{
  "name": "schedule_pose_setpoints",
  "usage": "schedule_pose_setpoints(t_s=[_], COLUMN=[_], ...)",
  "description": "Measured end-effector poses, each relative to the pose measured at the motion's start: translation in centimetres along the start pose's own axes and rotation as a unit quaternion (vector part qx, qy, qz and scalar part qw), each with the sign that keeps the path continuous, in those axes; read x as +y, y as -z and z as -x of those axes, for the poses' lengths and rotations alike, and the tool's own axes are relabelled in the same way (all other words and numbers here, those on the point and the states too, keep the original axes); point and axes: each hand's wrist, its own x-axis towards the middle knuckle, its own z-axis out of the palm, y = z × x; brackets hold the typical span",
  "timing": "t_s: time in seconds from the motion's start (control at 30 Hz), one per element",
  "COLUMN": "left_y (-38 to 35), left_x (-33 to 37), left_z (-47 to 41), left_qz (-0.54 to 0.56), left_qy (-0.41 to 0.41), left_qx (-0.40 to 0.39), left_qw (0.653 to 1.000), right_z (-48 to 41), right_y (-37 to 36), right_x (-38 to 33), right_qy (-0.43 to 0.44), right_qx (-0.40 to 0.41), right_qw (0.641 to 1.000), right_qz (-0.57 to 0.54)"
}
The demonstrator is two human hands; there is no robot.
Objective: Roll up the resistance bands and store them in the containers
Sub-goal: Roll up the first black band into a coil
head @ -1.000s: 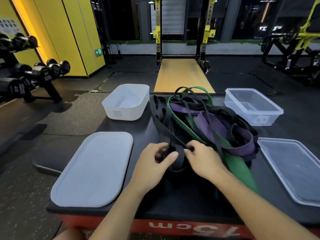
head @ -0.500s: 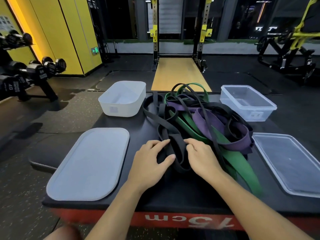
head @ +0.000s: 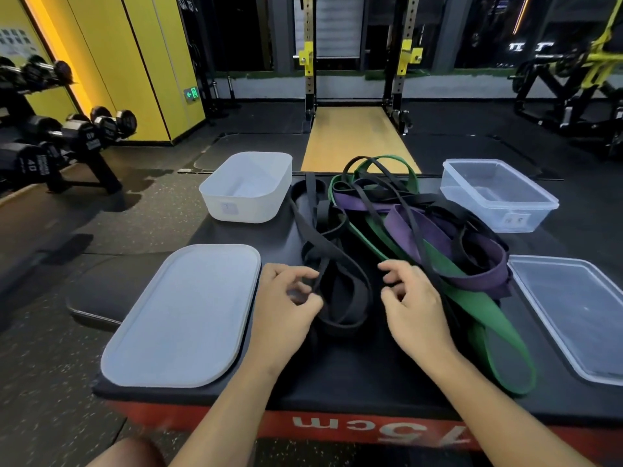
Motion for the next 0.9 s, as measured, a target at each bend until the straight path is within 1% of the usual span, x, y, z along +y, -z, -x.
schedule_pose_setpoints(t_s=[0.1,0.13,0.17,0.23,0.27,0.3,0.33,0.37,0.43,0.47,0.5,0.57,0.63,0.67,0.73,0.8,0.83,0.9], left_y=[0.2,0.2,0.2,0.0,-0.1,-0.3,-0.6,-0.8,-1.5,-1.7,-1.9,-1.7,-1.4,-1.2,-0.8,-0.4,-0.2,-0.1], left_x=[0.2,0.1,0.0,-0.4,-0.5,-0.6,-0.5,-0.7,-0.9,-0.8,-0.8,-0.6,-0.3,-0.1,-0.2,-0.3,-0.3,-0.1], left_z=[0.2,0.2,0.2,0.0,-0.1,-0.4,-0.5,-0.7,-0.9,-0.9,-1.0,-1.1,-0.7,-0.4,0.1,0.1,0.1,0.2], left_qz=[-0.014,-0.019,-0.026,-0.052,-0.072,-0.096,-0.128,-0.171,-0.282,-0.31,-0.317,-0.3,-0.235,-0.177,-0.067,-0.015,0.005,0.035], left_qy=[-0.017,-0.029,-0.043,-0.059,-0.054,-0.035,-0.004,0.02,0.012,0.006,0.004,0.005,0.005,0.008,0.008,0.013,0.015,0.002], left_qx=[0.021,0.016,0.008,0.01,0.021,0.023,0.002,-0.034,-0.103,-0.121,-0.126,-0.124,-0.107,-0.084,0.005,0.084,0.109,0.128], left_qw=[1.0,0.999,0.999,0.997,0.996,0.995,0.992,0.985,0.954,0.943,0.94,0.946,0.966,0.981,0.998,0.996,0.994,0.991], right_z=[0.6,0.9,1.1,1.1,1.0,1.0,0.9,0.8,0.5,0.5,0.5,0.5,0.3,0.2,0.1,0.3,0.4,0.2], right_y=[-0.3,-0.3,-0.2,-0.3,-0.4,-0.4,-0.4,-0.4,-0.3,-0.2,-0.1,-0.2,-0.7,-0.8,-0.8,-0.9,-1.0,-1.1], right_x=[-0.4,-0.6,-0.9,-1.1,-0.9,-0.9,-0.8,-0.6,-0.3,-0.3,-0.5,-0.5,-0.1,0.1,0.3,0.3,0.1,0.0], right_qy=[0.018,0.035,0.054,0.082,0.089,0.091,0.082,0.062,0.02,0.001,-0.003,0.034,0.06,0.057,0.034,0.017,0.011,-0.005], right_qx=[-0.022,-0.051,-0.083,-0.135,-0.145,-0.146,-0.137,-0.118,-0.07,-0.05,-0.039,-0.053,-0.081,-0.089,-0.09,-0.087,-0.08,-0.048], right_qw=[1.0,0.998,0.992,0.972,0.968,0.969,0.977,0.987,0.997,0.998,0.998,0.998,0.994,0.993,0.992,0.99,0.99,0.994], right_qz=[0.001,0.027,0.08,0.174,0.187,0.175,0.138,0.087,-0.007,-0.033,-0.04,-0.001,0.048,0.06,0.081,0.108,0.112,0.095])
